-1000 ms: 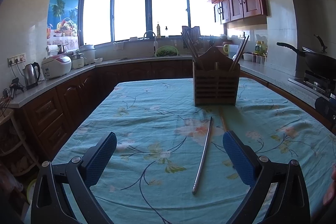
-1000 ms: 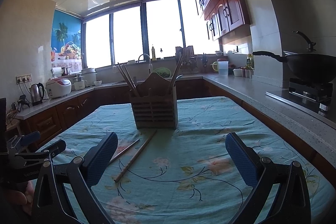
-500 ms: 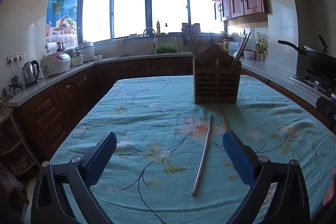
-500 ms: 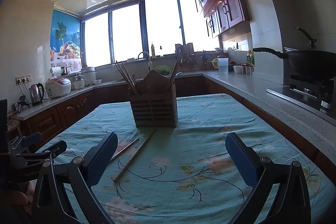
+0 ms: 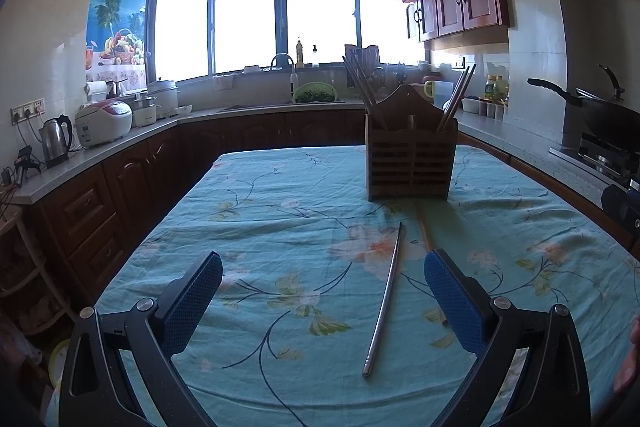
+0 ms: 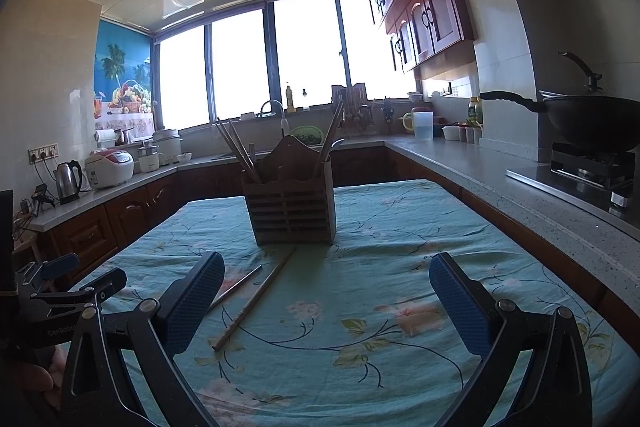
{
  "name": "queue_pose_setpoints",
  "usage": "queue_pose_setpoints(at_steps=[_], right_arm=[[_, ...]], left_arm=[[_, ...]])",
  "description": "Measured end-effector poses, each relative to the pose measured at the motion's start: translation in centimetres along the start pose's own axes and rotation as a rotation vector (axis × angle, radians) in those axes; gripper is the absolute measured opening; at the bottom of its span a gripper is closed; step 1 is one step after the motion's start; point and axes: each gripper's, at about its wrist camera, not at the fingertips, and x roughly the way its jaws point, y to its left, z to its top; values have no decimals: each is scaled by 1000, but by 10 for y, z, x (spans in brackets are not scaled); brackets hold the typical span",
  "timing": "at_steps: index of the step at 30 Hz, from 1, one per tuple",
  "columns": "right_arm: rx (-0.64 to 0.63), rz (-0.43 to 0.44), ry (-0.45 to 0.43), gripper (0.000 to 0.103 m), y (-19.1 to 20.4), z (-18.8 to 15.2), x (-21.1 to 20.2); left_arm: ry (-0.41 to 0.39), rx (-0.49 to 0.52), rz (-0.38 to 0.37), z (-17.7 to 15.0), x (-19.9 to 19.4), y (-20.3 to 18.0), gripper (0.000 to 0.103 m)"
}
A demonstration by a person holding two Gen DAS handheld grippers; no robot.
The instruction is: Organize utensils
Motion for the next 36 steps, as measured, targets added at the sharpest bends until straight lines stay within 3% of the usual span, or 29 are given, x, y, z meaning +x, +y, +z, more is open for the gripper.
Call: queue_pose_setpoints(at_steps=[36], right_arm=[[2, -3, 9, 103, -1, 1, 2]], left_arm=[[8, -6, -12, 5, 0, -3, 102]])
